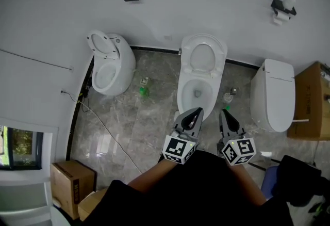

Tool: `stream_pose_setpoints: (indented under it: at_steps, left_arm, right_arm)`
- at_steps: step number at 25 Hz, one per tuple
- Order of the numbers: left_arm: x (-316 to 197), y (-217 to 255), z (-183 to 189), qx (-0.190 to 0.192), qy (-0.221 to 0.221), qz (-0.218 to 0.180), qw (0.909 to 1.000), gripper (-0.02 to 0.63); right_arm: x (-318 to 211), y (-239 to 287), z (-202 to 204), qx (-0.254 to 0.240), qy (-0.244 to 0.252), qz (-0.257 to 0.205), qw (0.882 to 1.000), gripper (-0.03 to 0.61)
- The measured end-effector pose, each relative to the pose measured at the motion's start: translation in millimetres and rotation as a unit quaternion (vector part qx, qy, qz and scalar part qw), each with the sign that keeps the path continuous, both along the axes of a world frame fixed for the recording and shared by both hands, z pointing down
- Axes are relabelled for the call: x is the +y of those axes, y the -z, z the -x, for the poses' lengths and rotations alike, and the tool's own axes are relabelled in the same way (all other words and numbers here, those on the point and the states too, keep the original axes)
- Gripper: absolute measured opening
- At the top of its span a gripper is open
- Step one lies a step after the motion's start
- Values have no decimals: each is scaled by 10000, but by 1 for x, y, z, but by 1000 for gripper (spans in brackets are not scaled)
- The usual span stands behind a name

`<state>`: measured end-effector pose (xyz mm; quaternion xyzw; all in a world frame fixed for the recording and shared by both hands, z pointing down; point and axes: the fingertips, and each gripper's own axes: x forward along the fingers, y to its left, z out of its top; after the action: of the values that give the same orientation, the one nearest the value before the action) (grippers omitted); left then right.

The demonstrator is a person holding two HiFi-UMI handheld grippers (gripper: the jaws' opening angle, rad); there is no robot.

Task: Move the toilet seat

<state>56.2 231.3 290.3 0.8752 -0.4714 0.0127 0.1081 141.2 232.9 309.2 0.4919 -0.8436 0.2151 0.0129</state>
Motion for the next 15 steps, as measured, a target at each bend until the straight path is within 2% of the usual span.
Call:
stream_pose_setpoints:
  at_steps: [4,8,15]
  left_arm:
    - [45,4,1,-257,194,43,9995,14]
    - [74,4,14,-386,361,110,9985,14]
    - [82,6,43,-399,220,123,9989,14]
  right_arm:
    - [46,18,-1,39,29,-151,9999,37]
    - [78,33,4,416,-12,-544,9976,35]
    - [92,38,25,656,-312,-688,9950,35]
